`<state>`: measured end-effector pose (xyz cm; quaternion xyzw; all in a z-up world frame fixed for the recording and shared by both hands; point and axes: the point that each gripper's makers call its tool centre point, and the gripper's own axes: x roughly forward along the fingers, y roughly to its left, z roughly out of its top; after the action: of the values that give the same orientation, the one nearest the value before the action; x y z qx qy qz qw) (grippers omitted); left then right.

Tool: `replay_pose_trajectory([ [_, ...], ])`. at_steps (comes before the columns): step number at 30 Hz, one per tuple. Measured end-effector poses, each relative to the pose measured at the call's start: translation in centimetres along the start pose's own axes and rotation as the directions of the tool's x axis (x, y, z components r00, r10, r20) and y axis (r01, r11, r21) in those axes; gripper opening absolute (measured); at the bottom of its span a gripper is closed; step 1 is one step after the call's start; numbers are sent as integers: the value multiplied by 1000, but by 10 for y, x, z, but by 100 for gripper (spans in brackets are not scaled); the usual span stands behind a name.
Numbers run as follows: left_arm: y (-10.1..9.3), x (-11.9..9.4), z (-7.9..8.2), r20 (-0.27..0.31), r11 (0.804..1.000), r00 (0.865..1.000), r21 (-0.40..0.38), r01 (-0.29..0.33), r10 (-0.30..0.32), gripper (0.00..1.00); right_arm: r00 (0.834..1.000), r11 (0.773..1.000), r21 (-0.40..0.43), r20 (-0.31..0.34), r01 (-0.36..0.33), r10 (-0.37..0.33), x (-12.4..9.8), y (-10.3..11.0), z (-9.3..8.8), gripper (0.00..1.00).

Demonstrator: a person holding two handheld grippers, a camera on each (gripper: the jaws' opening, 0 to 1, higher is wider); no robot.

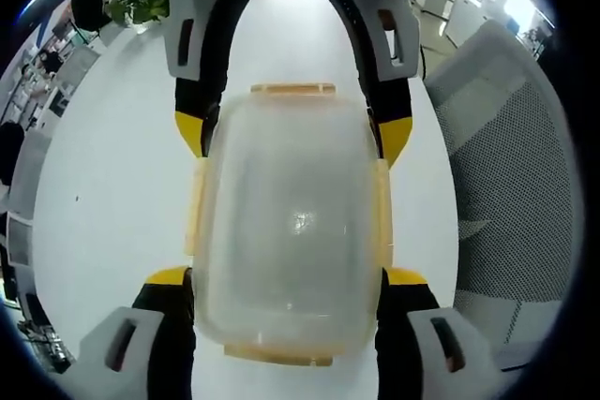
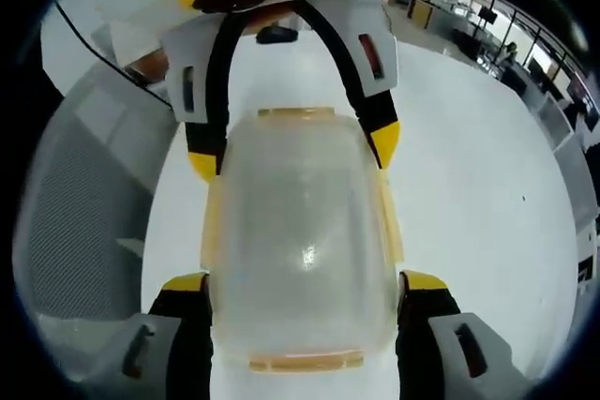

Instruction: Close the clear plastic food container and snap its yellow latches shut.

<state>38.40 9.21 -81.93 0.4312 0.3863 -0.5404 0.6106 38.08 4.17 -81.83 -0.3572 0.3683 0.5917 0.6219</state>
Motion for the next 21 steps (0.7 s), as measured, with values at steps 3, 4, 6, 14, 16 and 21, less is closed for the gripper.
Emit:
replay_pose_trajectory([
  [3,2,0,0,0,1000,1000,3,0,0,79,1000,1000,4,-6,2,-2,0,-2,1,81],
  [4,3,0,0,0,1000,1000,4,0,0,79,1000,1000,5,-7,2,-2,0,-3,1,81],
  [6,5,1,-1,2,1000,1000,6,0,0,79,1000,1000,7,-9,3,-3,0,-4,1,81],
  [14,10,1,-1,4,1000,1000,12,2,-2,80,1000,1000,16,-3,6,-6,0,-9,1,81],
  [16,11,2,0,2,1000,1000,13,1,-2,80,1000,1000,17,-4,5,-5,0,-10,1,81],
  [21,15,2,0,4,1000,1000,16,2,-2,80,1000,1000,22,-2,5,-5,1,-14,0,81],
])
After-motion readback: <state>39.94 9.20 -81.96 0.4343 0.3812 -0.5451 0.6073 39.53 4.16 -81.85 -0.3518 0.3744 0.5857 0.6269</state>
